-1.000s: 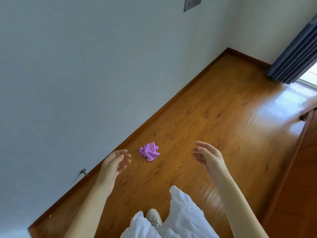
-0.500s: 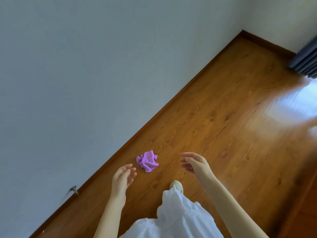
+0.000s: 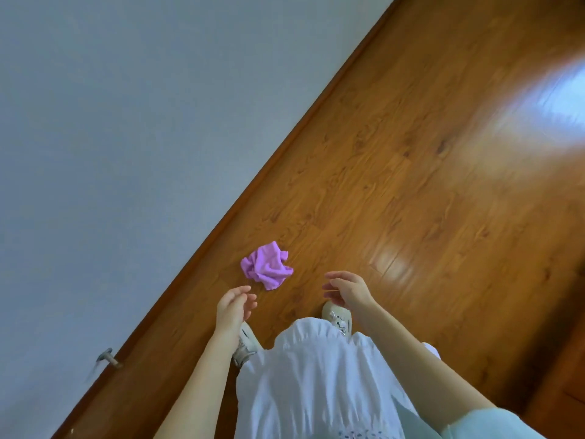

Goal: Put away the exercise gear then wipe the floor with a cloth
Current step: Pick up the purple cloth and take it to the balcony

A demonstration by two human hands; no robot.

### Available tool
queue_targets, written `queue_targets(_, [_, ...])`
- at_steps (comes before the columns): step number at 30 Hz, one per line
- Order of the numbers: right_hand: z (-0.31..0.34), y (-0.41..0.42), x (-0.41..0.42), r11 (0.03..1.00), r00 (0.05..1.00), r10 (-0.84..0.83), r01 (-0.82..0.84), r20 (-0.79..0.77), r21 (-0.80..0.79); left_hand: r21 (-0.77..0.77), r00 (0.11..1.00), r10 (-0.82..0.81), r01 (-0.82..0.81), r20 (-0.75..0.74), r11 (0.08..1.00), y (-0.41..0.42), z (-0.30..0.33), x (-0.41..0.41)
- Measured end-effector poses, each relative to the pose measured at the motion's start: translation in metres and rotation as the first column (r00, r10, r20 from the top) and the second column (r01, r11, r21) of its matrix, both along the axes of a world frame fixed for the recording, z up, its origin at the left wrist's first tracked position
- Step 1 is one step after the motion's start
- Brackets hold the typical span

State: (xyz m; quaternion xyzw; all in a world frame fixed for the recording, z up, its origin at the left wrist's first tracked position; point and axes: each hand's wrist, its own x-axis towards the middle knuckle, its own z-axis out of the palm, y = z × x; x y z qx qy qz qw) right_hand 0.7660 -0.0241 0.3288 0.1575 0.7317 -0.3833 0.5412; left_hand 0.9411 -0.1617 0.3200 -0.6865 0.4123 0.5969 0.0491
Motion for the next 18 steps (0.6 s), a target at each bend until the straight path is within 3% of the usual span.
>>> queue_targets(7, [-0.15,-0.024,0.045,0.983,0.996,-0.077,0.07,0.033,0.17,0.196,0.909,-0.406,0.384,0.091,0.902,-0.024,-0.141,0.019])
queue_targets(12, [-0.253,-0.034,0.085,0.962,0.989,-0.13,0.108,0.075,0.249,0.243,0.882,-0.449,0.408,0.142,0.88,-0.047,-0.244,0.037])
queue_targets(18, [-0.348,-0.048,0.097,0.955,0.994,0.053,-0.079,0.099,0.287,0.245,0.891,-0.411,0.362,0.195,0.899,-0.057,-0.352,0.042])
